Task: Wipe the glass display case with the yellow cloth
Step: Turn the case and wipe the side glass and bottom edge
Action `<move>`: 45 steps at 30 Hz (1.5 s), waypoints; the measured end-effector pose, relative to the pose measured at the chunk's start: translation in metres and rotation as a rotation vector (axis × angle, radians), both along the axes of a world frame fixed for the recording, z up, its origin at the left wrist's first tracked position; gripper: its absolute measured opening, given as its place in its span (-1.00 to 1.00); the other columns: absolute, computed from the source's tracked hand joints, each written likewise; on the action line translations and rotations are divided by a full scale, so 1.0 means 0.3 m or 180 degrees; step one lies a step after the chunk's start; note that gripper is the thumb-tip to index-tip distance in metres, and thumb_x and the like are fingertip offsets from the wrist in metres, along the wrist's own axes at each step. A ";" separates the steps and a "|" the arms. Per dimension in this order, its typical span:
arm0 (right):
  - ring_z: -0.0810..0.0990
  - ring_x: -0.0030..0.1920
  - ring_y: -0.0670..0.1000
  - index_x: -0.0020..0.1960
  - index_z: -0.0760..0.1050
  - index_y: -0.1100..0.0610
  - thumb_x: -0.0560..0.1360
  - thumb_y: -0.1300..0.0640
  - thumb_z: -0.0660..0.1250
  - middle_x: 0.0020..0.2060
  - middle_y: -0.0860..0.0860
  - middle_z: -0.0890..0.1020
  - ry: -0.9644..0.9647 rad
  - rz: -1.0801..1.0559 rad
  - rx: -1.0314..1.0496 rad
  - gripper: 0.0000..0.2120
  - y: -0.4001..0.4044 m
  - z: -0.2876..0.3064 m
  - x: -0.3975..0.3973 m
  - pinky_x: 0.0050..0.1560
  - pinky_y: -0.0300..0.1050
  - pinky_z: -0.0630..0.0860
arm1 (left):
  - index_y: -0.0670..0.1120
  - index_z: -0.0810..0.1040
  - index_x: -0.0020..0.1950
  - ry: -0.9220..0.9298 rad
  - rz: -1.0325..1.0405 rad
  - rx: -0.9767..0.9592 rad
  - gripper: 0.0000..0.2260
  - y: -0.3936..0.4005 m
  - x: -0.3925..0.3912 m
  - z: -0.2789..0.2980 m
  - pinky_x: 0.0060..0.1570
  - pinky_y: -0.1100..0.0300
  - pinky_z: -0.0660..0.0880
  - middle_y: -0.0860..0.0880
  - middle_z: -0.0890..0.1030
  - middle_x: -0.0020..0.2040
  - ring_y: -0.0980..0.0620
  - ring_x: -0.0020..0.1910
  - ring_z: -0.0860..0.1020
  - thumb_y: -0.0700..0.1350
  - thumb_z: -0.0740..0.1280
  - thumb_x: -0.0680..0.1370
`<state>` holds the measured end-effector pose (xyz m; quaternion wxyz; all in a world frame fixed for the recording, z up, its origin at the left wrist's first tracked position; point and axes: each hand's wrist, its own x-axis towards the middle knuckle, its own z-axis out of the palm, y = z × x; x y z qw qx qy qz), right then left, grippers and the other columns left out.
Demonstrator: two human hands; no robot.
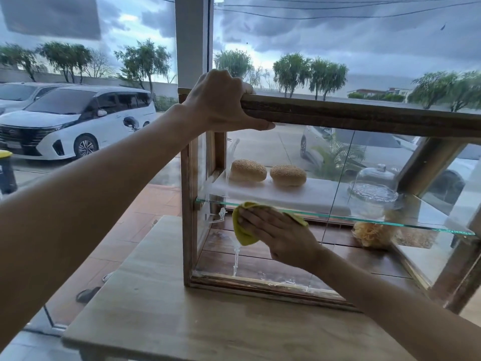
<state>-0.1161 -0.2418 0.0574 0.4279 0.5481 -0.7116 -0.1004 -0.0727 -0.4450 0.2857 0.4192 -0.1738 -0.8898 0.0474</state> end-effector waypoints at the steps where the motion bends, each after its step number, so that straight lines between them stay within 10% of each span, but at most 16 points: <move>1: 0.25 0.47 0.08 0.44 0.32 0.23 0.42 0.39 0.13 0.44 0.13 0.34 0.0025 0.0020 0.0047 -0.42 0.001 -0.024 0.001 0.46 0.01 0.22 | 0.00 0.64 0.11 -0.0003 0.0002 0.0002 -0.13 0.001 0.002 0.001 -0.09 0.24 0.35 0.04 0.59 -0.37 0.06 -0.35 0.48 0.58 0.01 0.19; 13: 0.32 0.44 0.01 0.42 0.37 0.17 0.64 0.21 0.00 0.44 0.07 0.36 -0.0086 -0.0097 0.0603 -0.61 0.054 -0.354 0.032 0.48 -0.08 0.15 | -0.02 0.61 0.18 -0.0180 -0.0030 -0.0100 -0.14 -0.001 0.023 0.008 -0.11 0.28 0.38 0.03 0.58 -0.36 0.05 -0.37 0.49 0.56 0.01 0.23; 32: 0.28 0.46 0.10 0.42 0.37 0.21 0.43 0.45 0.17 0.43 0.14 0.36 0.0294 -0.0061 -0.0954 -0.44 0.016 0.227 0.037 0.45 0.01 0.22 | -0.01 0.58 0.21 -0.0274 0.0169 0.0141 -0.14 -0.081 0.036 0.011 -0.06 0.21 0.44 -0.04 0.67 -0.22 0.04 -0.31 0.51 0.57 0.19 0.17; 45: 0.27 0.47 0.10 0.43 0.32 0.25 0.49 0.41 -0.03 0.43 0.15 0.35 0.0117 0.0093 -0.0422 -0.47 -0.087 -0.045 0.025 0.46 0.01 0.23 | 0.00 0.59 0.20 -0.0243 0.0298 0.0222 -0.08 -0.081 0.030 0.004 0.08 0.08 0.45 -0.05 0.67 -0.21 0.04 -0.28 0.47 0.59 0.06 0.13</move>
